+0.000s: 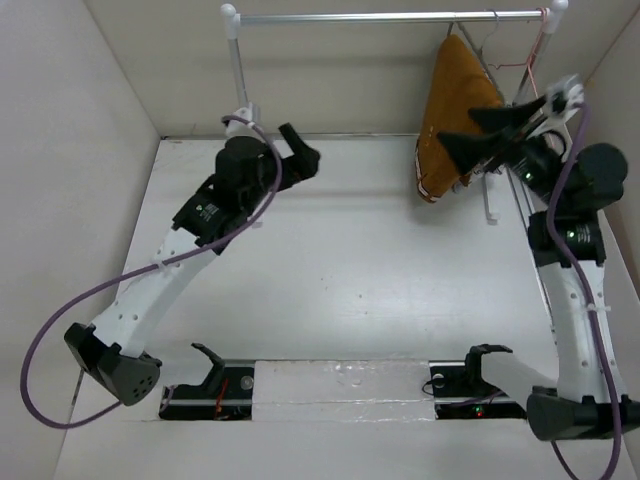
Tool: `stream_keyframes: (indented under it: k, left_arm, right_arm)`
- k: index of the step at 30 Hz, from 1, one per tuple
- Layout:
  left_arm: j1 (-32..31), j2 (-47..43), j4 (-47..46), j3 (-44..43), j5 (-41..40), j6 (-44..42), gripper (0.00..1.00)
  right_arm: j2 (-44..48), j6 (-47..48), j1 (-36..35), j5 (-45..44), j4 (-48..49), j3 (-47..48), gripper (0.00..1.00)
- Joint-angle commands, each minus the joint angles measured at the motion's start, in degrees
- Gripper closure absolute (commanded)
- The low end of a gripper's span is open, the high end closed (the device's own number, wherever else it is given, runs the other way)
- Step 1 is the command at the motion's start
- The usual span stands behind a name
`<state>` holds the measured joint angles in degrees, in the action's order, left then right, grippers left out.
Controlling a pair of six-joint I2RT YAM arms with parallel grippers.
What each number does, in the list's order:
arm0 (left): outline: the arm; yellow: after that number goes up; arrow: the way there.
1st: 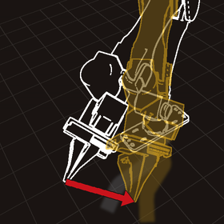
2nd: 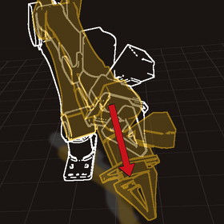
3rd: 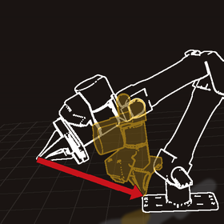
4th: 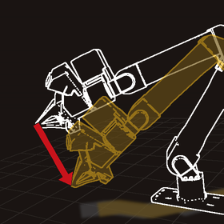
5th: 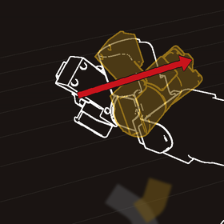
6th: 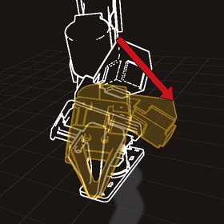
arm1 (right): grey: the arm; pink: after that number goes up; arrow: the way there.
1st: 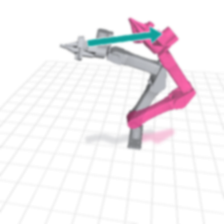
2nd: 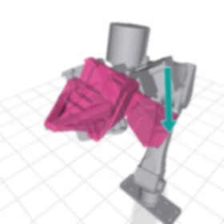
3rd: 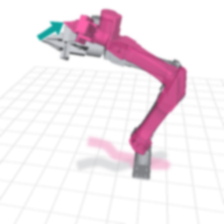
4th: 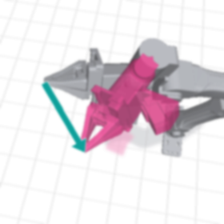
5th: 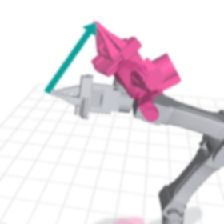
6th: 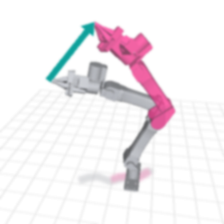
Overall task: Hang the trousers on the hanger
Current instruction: Reset both arms
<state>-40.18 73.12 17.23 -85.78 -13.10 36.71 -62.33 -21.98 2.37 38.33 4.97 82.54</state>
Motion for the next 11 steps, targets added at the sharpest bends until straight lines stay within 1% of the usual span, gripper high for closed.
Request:
stream_keyframes:
  k: [1, 2, 3, 4, 5, 7, 8, 11]
  left_arm:
    - [10.8, -4.6, 0.8, 11.2, 12.8, 1.4, 0.01]
    - [10.8, -6.2, 0.1, 15.9, 12.8, 0.9, 0.01]
    - [10.8, -7.8, -0.4, 17.5, 12.8, 0.6, 0.01]
    - [10.8, -10.8, 0.2, 19.9, 14.8, 0.8, 0.01]
    - [10.8, -10.8, 0.3, 21.1, 14.6, 0.8, 0.01]
    - [10.8, -12.9, 1.0, 23.1, 14.9, 1.5, 0.01]
    - [10.8, -13.4, 0.7, 25.6, 15.9, 1.5, 0.01]
    - [10.8, -14.5, -1.5, 28.1, 17.8, 2.8, 0.01]
  right_arm:
    - [5.5, 11.7, -6.6, 2.0, -9.9, -12.1, 0.0]
    - [7.5, 13.7, -7.8, 0.7, -12.8, -14.2, 0.0]
    - [11.2, 18.2, -9.0, 0.0, -15.4, -16.3, 0.0]
    - [14.8, 21.2, -10.9, -1.8, -23.3, -20.4, 0.0]
    - [14.9, 24.8, -11.6, -3.3, -23.3, -22.0, 0.0]
    - [20.1, 27.2, -12.2, -7.2, -30.3, -25.0, 0.0]
    - [21.4, 28.0, -12.9, -9.1, -31.7, -28.3, 0.0]
    - [24.8, 28.0, -12.9, -9.1, -32.9, -31.5, 0.0]
